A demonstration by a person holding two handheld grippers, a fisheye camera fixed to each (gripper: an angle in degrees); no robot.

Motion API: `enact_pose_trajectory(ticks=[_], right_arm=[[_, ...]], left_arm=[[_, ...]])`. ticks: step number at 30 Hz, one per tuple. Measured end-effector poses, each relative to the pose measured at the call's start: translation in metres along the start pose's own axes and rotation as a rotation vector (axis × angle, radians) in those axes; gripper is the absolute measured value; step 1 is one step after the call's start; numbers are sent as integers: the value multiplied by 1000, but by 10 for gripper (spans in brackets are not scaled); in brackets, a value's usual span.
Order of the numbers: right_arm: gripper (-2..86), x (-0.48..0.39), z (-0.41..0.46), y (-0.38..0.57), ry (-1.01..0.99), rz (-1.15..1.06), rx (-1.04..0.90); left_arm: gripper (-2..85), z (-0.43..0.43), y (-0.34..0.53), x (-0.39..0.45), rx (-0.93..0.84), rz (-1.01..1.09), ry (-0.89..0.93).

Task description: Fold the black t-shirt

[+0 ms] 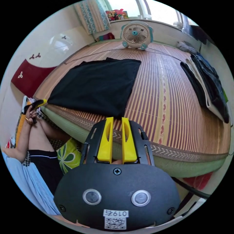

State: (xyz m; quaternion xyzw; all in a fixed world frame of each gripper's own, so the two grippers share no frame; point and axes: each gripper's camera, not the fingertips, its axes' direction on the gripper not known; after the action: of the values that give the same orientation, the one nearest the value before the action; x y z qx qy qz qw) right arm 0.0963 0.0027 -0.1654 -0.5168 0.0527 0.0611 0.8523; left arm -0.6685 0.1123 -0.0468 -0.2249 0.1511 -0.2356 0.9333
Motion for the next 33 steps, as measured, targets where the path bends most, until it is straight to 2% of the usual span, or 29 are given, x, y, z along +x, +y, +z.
enact_pose_trajectory(ticks=[5, 11, 15, 17, 21, 25, 29, 33], right_arm=[[-1, -46, 1, -3, -26, 20, 1], [-9, -107, -14, -4, -44, 56, 38], [-9, -177, -28, -2, 83, -5, 82], [-7, -258, -46, 1, 207, -154, 206], [6, -421, -39, 3, 225, -506, 292], [57, -598, -7, -7, 237, -773, 368], [62, -752, 39, -16, 310, -1008, 390], [61, -847, 72, -22, 378, -1125, 391]], left_arm=[[14, 8, -15, -4, -22, -10, 3], [14, 12, -32, -5, -45, -4, -29], [14, 3, -42, -9, -30, -25, -21], [13, -14, -59, -15, 58, -38, -13], [12, -18, -107, -12, 63, 16, 0], [12, 14, -162, 3, -96, 109, -74], [14, 45, -192, -12, -188, 67, -5], [15, 53, -214, -19, -196, 69, -9]])
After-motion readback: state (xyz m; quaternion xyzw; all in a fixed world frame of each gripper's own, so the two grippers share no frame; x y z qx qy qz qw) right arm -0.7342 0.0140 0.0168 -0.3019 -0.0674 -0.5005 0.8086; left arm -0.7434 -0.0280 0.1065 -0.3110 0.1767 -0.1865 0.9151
